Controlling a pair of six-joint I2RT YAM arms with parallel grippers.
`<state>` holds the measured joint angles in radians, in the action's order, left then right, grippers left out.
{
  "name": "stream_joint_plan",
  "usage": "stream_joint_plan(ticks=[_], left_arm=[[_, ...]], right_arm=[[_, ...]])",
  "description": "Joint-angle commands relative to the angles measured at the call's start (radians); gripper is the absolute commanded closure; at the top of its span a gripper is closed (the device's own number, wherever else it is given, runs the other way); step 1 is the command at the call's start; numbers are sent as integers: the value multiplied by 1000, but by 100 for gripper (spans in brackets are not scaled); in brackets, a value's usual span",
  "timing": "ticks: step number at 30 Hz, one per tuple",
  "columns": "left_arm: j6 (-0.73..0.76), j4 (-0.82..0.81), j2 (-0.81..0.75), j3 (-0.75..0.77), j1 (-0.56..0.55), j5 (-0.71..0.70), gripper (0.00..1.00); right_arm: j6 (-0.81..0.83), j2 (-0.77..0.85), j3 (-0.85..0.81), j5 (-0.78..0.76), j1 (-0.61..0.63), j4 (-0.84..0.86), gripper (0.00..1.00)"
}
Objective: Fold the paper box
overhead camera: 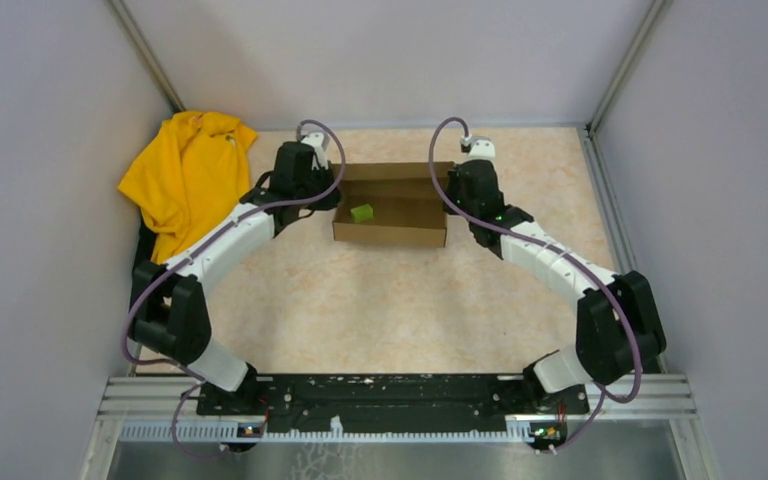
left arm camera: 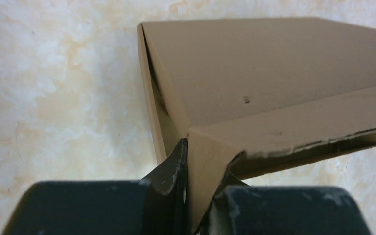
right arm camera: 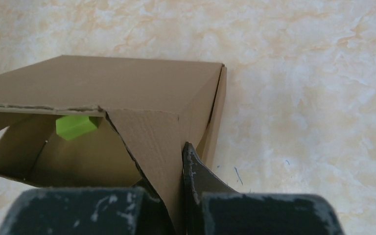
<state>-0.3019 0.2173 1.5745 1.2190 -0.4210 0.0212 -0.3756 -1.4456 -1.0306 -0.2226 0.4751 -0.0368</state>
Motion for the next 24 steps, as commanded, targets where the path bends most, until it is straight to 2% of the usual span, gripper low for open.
stream_joint_plan(ticks=[1, 6, 9, 14, 24], left_arm=[[-11, 68, -35, -68, -43, 40, 86], [-22, 59, -61, -148, -66, 9, 78], [-33, 53, -75, -198, -77, -1, 69], [-37, 57, -90, -252, -84, -45, 56], [-32, 86, -145, -310, -83, -64, 50]], right_arm=[[-17, 58, 57, 100, 56, 59, 100], [5, 76, 131, 99, 95, 83, 100], [8, 86, 179, 104, 116, 96, 100], [17, 88, 215, 118, 134, 67, 86], [50, 188, 241, 117, 134, -46, 67]])
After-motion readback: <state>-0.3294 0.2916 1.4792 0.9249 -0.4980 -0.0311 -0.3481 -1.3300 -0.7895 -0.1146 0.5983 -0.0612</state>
